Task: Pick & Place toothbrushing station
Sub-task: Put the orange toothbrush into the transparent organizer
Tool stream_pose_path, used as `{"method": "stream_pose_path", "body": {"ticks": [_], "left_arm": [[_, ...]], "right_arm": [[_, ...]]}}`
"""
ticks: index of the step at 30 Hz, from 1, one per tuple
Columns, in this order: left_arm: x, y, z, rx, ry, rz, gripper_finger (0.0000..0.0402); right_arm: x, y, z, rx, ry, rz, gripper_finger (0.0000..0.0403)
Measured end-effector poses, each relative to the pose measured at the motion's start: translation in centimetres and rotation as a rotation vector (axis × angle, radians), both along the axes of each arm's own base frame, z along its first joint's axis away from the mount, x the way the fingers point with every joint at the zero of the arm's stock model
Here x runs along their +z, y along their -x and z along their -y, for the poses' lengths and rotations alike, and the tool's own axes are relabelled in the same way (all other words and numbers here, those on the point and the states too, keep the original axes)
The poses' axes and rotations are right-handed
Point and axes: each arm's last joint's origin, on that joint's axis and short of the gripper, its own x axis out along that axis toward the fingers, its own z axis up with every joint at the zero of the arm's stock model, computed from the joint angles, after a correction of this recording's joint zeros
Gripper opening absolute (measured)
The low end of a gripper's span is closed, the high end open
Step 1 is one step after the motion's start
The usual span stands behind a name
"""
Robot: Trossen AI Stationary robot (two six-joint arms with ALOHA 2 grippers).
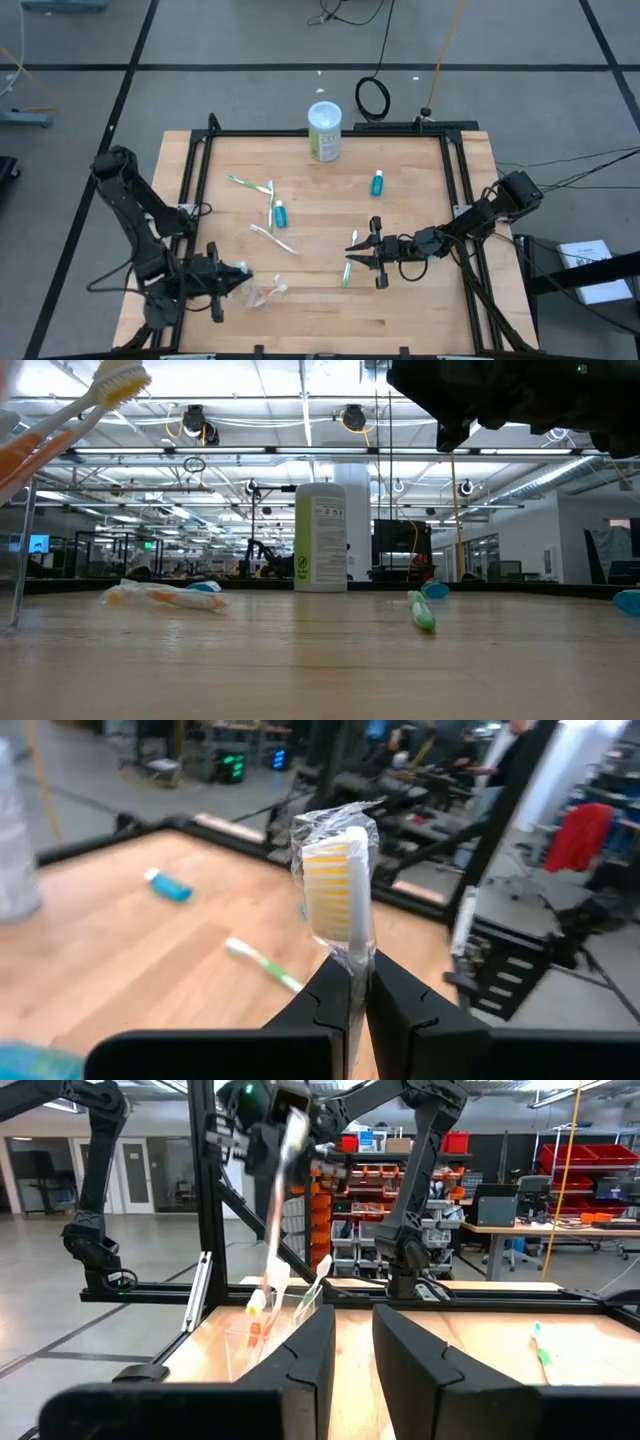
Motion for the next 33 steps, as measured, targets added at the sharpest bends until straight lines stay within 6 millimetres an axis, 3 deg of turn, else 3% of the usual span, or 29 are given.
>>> {"method": "stream_pose_path", "body": {"ticks": [8, 21, 33], "left_arm": [[-1.8, 0.0, -0.1, 0.058, 0.097, -0.024, 0.0014], [-5.2, -0.8, 1.4, 0.047, -0.011, -0.103, 0.0014], [-6.6, -1.1, 2.0, 0.037, 0.003, -0.139, 0.0023]], "right_arm": [[0.0, -0.1, 0.1, -0.005, -0.001, -0.005, 0.0061], [-0.1, -0.1, 0.1, -0.005, 0.001, -0.009, 0.0054], [-0.3, -0.2, 0.4, -0.015, -0.002, -0.029, 0.0054]]}}
